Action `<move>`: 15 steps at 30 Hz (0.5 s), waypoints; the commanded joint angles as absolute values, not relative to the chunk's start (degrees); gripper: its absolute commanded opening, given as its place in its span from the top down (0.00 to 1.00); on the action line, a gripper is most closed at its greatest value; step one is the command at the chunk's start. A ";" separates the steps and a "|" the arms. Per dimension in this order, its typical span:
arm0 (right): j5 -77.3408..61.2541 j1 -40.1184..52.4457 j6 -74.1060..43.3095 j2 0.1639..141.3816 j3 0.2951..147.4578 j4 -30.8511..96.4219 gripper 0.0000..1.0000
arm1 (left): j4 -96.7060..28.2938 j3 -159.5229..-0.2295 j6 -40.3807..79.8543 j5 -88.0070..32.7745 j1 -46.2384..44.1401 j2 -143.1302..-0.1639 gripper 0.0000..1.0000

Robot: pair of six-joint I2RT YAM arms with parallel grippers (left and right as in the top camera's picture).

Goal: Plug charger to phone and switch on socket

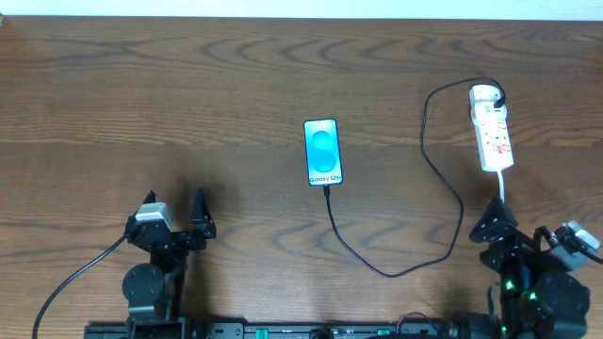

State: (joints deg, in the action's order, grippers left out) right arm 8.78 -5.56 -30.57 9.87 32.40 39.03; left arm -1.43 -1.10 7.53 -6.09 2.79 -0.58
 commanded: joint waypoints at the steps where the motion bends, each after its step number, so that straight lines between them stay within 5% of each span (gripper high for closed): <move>1: 6.42 -6.57 -30.17 6.81 27.16 32.73 0.01 | -3.44 -0.23 7.62 -7.07 2.55 -0.21 0.09; 15: -3.57 -8.71 -30.15 0.30 5.23 -3.14 0.01 | -3.42 -0.23 7.62 -7.05 2.55 -0.21 0.09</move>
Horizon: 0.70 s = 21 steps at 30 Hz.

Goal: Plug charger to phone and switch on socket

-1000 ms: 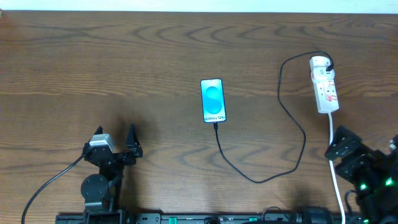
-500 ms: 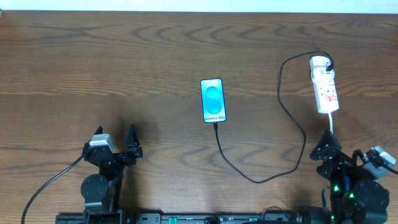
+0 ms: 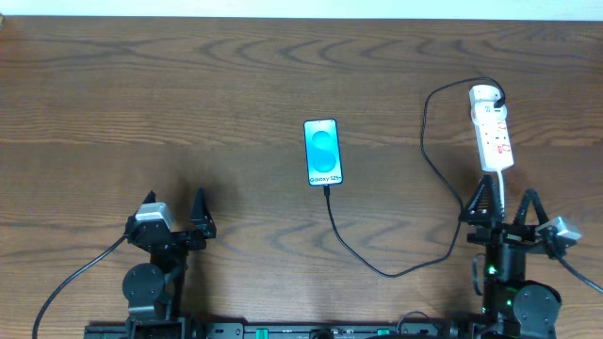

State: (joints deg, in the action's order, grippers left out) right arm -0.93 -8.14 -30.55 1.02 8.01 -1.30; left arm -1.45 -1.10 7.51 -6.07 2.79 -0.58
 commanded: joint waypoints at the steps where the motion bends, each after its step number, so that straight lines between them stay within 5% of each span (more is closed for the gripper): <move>1: -3.55 -8.71 -30.15 0.30 4.56 -3.60 0.01 | -3.42 -0.23 7.62 -7.07 2.55 -0.21 0.09; 12: 1.32 -7.07 -29.08 0.30 0.32 1.58 0.01 | -3.44 -0.23 7.62 -7.05 2.55 -0.21 0.09; 21: 0.86 -5.10 -14.00 0.30 0.30 4.29 0.01 | -3.44 -0.23 7.62 -7.07 2.55 -0.21 0.09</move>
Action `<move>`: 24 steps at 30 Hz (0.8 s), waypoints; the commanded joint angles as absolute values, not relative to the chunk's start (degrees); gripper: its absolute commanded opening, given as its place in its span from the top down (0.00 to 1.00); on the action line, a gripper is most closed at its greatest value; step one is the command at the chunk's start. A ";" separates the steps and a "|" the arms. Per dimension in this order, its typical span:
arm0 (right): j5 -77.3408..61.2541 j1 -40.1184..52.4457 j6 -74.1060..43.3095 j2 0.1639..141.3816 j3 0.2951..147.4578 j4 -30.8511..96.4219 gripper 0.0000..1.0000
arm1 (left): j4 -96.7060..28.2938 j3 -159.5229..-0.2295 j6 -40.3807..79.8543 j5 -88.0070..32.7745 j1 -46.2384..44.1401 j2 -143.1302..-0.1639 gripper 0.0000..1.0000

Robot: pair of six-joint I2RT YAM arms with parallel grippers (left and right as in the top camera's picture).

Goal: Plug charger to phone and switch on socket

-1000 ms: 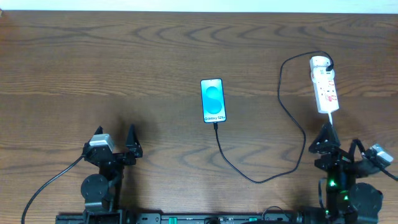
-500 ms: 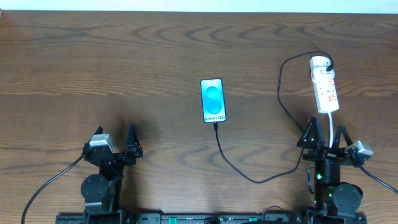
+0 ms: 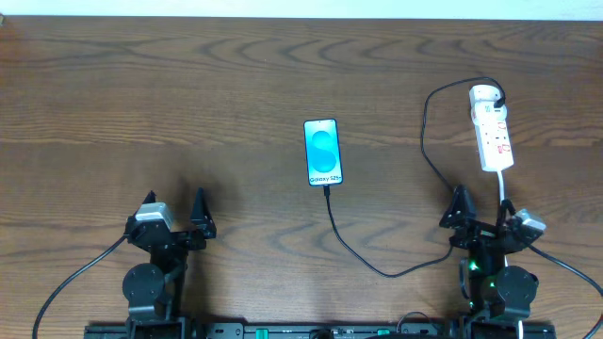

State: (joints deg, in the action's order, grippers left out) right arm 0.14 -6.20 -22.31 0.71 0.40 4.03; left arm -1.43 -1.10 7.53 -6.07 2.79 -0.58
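The phone (image 3: 322, 153) lies face up at the table's middle, its screen lit blue-green. A black charger cable (image 3: 377, 266) runs from the phone's near end, loops right and up to a plug in the far end of the white power strip (image 3: 492, 127) at the right. My left gripper (image 3: 173, 209) stands open near the front left, nothing between its fingers. My right gripper (image 3: 482, 206) stands open near the front right, just below the strip's near end and beside its white cord (image 3: 504, 188).
The brown wooden table (image 3: 188, 94) stretches around the phone and strip. Both arm bases sit at the front edge, each with a black cable trailing outward.
My right gripper has shifted left and its wrist has turned; the fingers now sit left of the strip's white cord. The left arm, phone and cable have not moved.
The phone was lit and the cable ran to it at each moment. My right arm first sat far right at the front corner, then stood under the strip's cord, and now lies a little further left. The left arm stayed still.
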 commanded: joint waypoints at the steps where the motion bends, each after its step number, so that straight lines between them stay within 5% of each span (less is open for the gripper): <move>1: 0.80 -4.89 -12.49 0.30 0.30 4.29 0.01 | -3.44 -0.23 7.62 -7.05 2.55 -0.23 0.09; 24: -0.16 -1.39 -0.58 0.30 0.27 4.32 0.01 | -3.42 -0.23 7.62 -7.07 2.55 -0.23 0.09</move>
